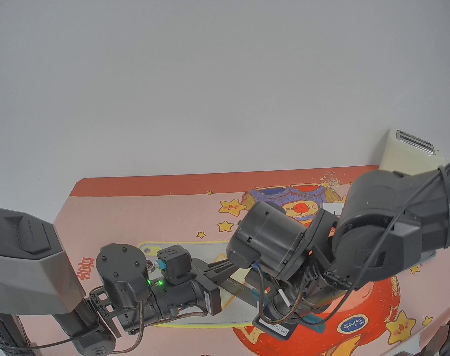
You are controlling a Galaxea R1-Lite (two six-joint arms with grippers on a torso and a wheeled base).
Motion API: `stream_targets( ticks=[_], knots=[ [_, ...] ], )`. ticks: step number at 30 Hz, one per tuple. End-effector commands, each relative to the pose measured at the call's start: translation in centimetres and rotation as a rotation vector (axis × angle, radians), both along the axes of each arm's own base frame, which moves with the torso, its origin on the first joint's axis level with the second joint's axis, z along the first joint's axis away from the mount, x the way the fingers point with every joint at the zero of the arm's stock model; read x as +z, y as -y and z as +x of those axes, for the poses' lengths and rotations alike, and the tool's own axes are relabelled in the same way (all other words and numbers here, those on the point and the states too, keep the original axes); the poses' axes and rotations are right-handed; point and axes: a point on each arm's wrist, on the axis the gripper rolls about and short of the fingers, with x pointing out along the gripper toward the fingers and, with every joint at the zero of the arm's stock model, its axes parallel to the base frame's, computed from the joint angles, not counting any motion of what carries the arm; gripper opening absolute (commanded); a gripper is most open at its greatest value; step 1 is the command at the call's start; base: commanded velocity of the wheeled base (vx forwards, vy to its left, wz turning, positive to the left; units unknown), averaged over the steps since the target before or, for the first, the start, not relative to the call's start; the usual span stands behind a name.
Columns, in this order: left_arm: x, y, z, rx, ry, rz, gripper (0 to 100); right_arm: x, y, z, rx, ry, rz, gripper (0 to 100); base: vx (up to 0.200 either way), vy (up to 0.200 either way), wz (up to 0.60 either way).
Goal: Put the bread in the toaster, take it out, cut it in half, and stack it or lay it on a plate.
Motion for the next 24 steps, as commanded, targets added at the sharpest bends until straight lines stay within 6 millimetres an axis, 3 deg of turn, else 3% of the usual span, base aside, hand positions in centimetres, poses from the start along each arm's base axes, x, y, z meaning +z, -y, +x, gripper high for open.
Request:
stream_targets(
  ticks=[1,24],
  knots=[
    [0.1,0.0,0.0,0.0,0.004,-0.004,0,-0.1,0.0,0.0,0.002,-0.002,-0.003,0,0.0,0.0,0.0],
    [1.0,0.0,-0.2,-0.008,0.032,-0.028,0,-1.5,0.1,-0.6,-0.015,-0.02,-0.055,0,0.0,0.0,0.0]
  ],
)
